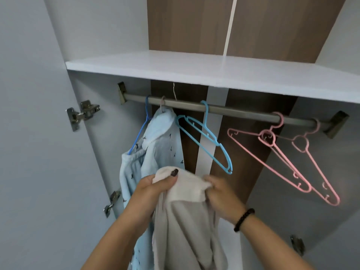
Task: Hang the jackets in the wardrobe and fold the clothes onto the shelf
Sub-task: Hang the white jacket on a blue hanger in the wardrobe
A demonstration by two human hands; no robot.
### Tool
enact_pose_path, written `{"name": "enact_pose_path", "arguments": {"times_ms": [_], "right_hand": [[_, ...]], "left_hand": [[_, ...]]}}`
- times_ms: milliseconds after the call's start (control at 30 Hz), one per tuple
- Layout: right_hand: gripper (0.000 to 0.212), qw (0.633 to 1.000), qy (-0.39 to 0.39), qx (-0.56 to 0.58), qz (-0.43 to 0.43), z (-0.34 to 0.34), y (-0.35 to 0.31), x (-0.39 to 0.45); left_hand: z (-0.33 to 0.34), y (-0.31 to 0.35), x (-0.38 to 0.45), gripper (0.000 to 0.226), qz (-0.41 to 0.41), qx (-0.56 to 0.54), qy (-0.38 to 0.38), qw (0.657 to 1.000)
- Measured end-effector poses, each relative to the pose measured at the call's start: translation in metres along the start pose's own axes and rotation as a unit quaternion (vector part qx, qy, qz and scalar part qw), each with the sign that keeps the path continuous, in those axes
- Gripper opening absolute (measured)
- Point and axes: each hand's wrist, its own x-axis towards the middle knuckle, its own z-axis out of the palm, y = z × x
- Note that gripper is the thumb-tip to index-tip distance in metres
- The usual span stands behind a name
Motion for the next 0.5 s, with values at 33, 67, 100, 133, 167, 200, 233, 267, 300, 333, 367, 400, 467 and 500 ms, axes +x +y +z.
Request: {"name": "enact_pose_path", "arguments": {"times_ms": [33, 67, 100, 133, 167, 200, 233, 267, 300, 333, 367, 400, 467, 500], "right_hand": [[0.022, 0.998, -0.047, -0.024, 0.013, -0.002, 0.006, 0.001], [0.022, 0.995, -0.084, -0.046, 0.02, -0.005, 0.01, 0.003], [0.021, 0.993, -0.1, -0.054, 0.017, -0.01, 0.01, 0.007], [0.019, 0.995, -0.088, -0.05, 0.002, -0.018, 0.008, 0.014], [0.019, 0.998, -0.043, -0.048, -0.021, -0.028, 0.003, 0.023], [0.021, 0.997, 0.022, -0.051, -0.046, -0.038, -0.005, 0.032], [0.022, 0.992, 0.092, -0.057, -0.069, -0.049, -0.013, 0.043], [0.021, 0.983, 0.149, -0.067, -0.087, -0.06, -0.019, 0.054], [0.021, 0.974, 0.185, -0.089, -0.098, -0.068, -0.024, 0.066], [0.021, 0.967, 0.201, -0.123, -0.097, -0.072, -0.026, 0.079], [0.026, 0.963, 0.197, -0.162, -0.085, -0.074, -0.025, 0.091], [0.034, 0.961, 0.179, -0.203, -0.063, -0.073, -0.024, 0.102], [0.055, 0.958, 0.133, -0.254, 0.001, -0.07, -0.018, 0.121], [0.06, 0.957, 0.116, -0.264, 0.038, -0.069, -0.015, 0.13]], "left_hand": [[0.008, 0.006, 0.007, 0.012, 0.006, -0.011, -0.003, 1.0], [0.016, 0.011, 0.014, 0.015, 0.01, -0.015, -0.004, 1.0], [0.024, 0.015, 0.02, 0.015, 0.013, -0.011, -0.001, 1.0], [0.03, 0.018, 0.026, 0.015, 0.015, -0.001, 0.006, 1.0], [0.033, 0.021, 0.032, 0.015, 0.017, 0.009, 0.013, 1.0], [0.035, 0.022, 0.038, 0.016, 0.017, 0.013, 0.02, 1.0], [0.036, 0.023, 0.043, 0.016, 0.014, 0.016, 0.026, 0.999], [0.035, 0.023, 0.048, 0.015, 0.01, 0.012, 0.032, 0.999], [0.034, 0.023, 0.052, 0.014, 0.007, 0.005, 0.039, 0.999], [0.033, 0.023, 0.056, 0.012, 0.006, -0.003, 0.046, 0.999], [0.032, 0.023, 0.059, 0.011, 0.004, -0.009, 0.053, 0.999], [0.032, 0.023, 0.061, 0.011, 0.003, -0.017, 0.058, 0.998], [0.031, 0.024, 0.065, 0.013, 0.005, -0.025, 0.065, 0.998], [0.03, 0.025, 0.067, 0.014, 0.007, -0.027, 0.07, 0.997]]}}
